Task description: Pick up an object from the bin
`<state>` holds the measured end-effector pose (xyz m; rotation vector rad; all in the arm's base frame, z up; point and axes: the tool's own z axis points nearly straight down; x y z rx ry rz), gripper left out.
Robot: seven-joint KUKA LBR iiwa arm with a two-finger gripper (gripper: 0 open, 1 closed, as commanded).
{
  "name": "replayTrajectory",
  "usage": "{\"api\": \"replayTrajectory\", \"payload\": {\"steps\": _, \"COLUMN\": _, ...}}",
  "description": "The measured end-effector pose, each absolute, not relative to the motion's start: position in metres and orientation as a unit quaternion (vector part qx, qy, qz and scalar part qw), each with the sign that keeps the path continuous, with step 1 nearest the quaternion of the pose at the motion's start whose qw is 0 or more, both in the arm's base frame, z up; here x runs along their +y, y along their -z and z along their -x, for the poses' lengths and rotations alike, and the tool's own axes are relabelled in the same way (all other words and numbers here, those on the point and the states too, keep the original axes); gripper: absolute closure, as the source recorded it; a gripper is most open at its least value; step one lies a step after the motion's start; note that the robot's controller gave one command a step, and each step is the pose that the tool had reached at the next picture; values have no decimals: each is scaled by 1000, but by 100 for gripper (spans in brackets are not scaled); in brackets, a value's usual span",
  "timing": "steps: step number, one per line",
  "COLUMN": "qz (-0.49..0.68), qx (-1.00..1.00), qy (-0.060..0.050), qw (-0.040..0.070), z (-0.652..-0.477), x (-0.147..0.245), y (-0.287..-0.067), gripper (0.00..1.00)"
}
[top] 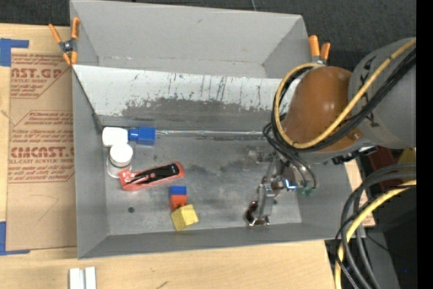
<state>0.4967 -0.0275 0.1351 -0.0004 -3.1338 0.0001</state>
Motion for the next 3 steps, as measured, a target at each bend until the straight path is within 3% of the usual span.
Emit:
{"api": "replayTrajectory", "payload": {"steps": 1, "qz": 0, "qx": -1000, "qy": 0, "qw": 0, "z": -499, "x": -27, "y": -139, "gripper": 0}}
{"api": "replayTrajectory", "payload": {"steps": 2, "qz": -9, "qx": -1000, "qy": 0, "qw": 0, "z": -492, "x": -70, "y": -100, "gripper": 0}}
{"api": "replayTrajectory", "payload": {"steps": 3, "qz": -101, "qx": -995, "qy": 0, "qw": 0, "z": -495, "x": -70, "y": -71, "gripper": 100}}
